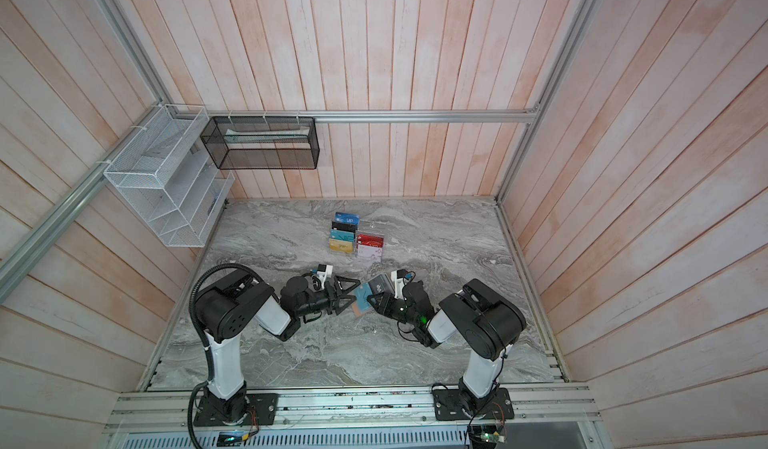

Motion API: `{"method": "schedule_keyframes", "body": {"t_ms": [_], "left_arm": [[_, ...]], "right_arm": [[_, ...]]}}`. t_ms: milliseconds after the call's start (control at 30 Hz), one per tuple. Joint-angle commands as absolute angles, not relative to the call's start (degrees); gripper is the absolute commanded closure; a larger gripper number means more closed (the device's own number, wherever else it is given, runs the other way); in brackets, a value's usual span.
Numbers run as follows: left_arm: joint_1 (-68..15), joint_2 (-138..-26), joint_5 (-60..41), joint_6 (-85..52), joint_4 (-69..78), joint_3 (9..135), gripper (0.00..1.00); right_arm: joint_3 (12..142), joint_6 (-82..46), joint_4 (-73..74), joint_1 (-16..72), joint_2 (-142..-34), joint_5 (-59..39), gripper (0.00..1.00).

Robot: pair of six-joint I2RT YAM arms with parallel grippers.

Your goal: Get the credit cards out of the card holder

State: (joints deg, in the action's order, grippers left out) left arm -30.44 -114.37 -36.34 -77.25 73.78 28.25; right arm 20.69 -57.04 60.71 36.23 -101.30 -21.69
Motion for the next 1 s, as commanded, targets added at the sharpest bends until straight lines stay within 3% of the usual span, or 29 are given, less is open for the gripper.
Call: {"method": "schedule_keyframes", "body": {"t_ms": [0, 267, 600, 967], "left_arm": [[-30.3, -118.6, -36.5, -75.6, 65.9, 25.6, 0.0], [-30.3, -119.3, -36.6, -75.5, 66.1, 25.6, 0.0], [-30.1, -119.9, -36.7, -75.4, 66.0, 25.4, 0.0], [-30.0, -120.4, -36.7, -75.4, 66.5, 24.9, 0.0]], "right_arm": [[21.8, -57.2, 64.2, 36.2, -102.4, -22.0, 0.74], [21.8, -57.7, 66.3, 35.7, -103.8, -22.1, 0.85], [21.8, -57.7, 67.8, 35.0, -104.2, -22.8, 0.86], [23.1, -56.8, 66.2, 34.6, -104.5, -22.9, 0.95]]}}
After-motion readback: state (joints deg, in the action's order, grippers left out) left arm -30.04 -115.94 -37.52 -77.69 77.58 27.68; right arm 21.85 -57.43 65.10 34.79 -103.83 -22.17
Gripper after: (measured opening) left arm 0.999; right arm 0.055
